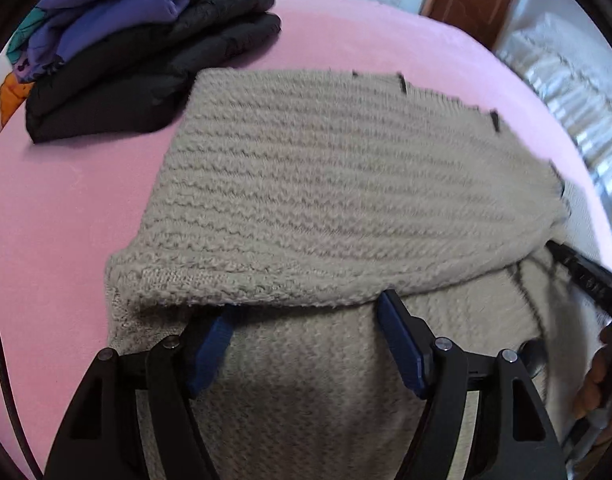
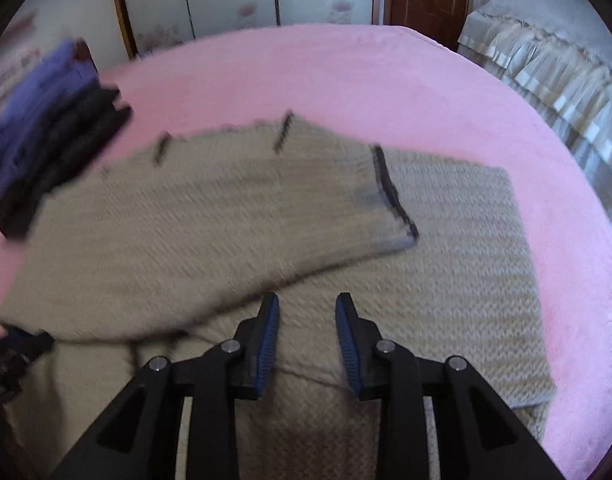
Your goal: Fold large clothes
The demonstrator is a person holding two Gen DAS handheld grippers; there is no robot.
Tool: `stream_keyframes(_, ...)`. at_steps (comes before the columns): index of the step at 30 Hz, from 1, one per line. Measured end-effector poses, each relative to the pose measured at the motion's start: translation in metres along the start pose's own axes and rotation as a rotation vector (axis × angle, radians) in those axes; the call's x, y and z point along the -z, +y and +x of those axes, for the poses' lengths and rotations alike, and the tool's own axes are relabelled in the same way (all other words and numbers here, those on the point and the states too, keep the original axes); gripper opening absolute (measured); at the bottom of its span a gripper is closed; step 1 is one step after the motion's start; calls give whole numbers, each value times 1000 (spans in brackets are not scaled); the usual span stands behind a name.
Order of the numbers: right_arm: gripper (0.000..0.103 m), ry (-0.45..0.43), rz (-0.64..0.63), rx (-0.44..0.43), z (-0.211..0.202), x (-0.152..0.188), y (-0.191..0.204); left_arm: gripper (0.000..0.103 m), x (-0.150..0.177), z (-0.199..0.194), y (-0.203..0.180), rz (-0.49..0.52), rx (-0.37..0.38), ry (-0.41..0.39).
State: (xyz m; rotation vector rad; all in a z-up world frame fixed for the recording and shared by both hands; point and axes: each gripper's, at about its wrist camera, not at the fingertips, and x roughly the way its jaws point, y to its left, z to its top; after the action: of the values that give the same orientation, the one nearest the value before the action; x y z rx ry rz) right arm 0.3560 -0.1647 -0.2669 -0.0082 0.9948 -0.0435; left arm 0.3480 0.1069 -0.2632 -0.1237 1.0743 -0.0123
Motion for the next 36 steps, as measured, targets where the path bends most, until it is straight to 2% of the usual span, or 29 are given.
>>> stream_keyframes(3, 30, -7, 28, 12, -7, 7, -11, 71, 2, -13, 0, 52, -49, -1)
stream_keyframes(7, 30, -26, 62, -14, -45, 17, -27, 71, 9, -54, 8, 46, -17, -34)
stream_keyframes(11, 30, -59, 81, -62, -99, 40, -39, 71, 23, -107, 16, 17, 31, -70)
stream_keyframes(18, 30, -155, 143, -186, -195, 77, -51, 71, 60, -215, 17, 18, 22, -177)
stream_keyframes(25, 30, -267, 144, -271, -277, 101, -45, 72, 87, -302, 3, 53, 16, -280)
stream_keyframes(36, 33, -376, 94, -355, -361, 135, -23, 72, 136, -382, -16, 94, 38, -365)
